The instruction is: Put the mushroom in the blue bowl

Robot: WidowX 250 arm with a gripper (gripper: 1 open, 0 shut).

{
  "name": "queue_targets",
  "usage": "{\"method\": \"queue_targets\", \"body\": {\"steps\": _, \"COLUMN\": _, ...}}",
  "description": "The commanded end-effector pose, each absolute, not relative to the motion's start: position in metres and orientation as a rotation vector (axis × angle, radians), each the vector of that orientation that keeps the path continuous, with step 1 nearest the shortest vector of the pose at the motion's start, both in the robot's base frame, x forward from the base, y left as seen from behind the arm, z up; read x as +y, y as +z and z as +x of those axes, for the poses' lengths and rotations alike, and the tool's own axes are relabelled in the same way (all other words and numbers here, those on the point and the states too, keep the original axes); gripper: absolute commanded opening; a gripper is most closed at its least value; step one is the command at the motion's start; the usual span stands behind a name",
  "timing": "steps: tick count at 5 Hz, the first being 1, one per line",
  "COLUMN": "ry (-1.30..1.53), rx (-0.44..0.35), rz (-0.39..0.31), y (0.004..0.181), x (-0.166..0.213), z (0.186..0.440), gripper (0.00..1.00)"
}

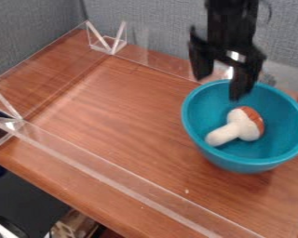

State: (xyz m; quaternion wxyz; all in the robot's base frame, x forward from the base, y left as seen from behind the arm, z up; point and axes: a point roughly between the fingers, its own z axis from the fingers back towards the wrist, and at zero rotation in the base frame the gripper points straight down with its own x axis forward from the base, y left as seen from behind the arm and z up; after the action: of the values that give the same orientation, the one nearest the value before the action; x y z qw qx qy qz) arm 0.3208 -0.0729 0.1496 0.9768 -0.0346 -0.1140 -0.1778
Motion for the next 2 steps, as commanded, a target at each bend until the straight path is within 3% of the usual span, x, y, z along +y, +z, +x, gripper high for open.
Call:
{"method": "queue_targets", "body": {"steps": 1, "ry": -0.339, "rx": -0.311, "rz": -0.044, "y": 0.190, "x": -0.066, "z": 0.315, "gripper": 1.00}}
{"method": "queue_targets", "body": {"steps": 2, "ry": -0.346, "rx": -0.307, "rz": -0.054, "y": 0.190, "x": -0.070, "z": 0.305, "gripper": 1.00}}
